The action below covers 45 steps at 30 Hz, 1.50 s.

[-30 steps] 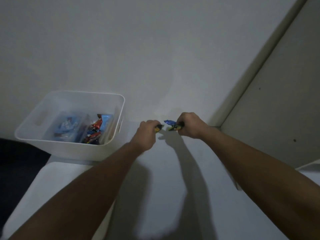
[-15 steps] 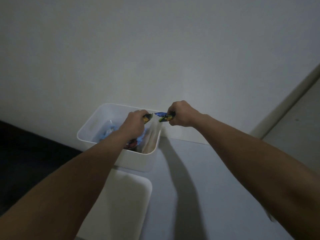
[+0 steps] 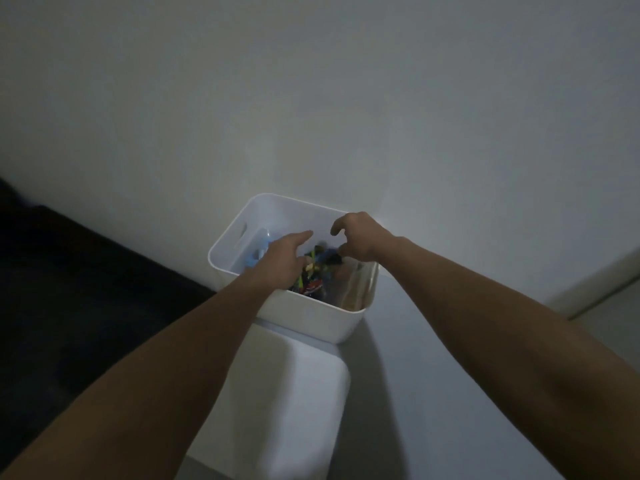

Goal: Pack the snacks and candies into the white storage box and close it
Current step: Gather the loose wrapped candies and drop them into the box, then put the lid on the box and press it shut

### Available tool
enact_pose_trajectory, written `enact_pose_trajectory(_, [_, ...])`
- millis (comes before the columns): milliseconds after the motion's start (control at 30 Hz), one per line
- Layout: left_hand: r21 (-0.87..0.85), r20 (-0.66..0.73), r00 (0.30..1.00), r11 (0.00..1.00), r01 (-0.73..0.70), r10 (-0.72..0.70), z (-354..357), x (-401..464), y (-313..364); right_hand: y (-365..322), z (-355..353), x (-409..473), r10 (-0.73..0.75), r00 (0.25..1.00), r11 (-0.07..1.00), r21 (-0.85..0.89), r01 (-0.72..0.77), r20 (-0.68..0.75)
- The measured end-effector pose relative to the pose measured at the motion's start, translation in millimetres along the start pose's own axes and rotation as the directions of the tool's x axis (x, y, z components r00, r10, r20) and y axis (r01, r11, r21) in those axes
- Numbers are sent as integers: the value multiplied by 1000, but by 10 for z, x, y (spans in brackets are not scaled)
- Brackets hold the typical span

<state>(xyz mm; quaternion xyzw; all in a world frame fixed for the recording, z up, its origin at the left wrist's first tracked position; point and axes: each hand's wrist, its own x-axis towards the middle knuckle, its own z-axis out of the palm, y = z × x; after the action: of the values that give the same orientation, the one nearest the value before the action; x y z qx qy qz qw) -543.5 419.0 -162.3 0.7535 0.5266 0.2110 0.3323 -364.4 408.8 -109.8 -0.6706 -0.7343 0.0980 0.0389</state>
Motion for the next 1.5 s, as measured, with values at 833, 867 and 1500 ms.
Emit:
enact_pose_trajectory(833, [137, -251, 965, 990, -35, 69, -389, -961, -373, -538, 179, -1089, -43, 942, 940, 333, -75, 334])
enact_pose_trajectory(867, [143, -245, 968, 990, -21, 56, -367, -1037, -444, -557, 246, -1148, -55, 933, 947, 314, -64, 355])
enact_pose_trajectory(1500, [433, 83, 926, 851, 298, -367, -73, -1954, -1846, -425, 1912, -1785, 63, 908, 997, 17, -77, 415])
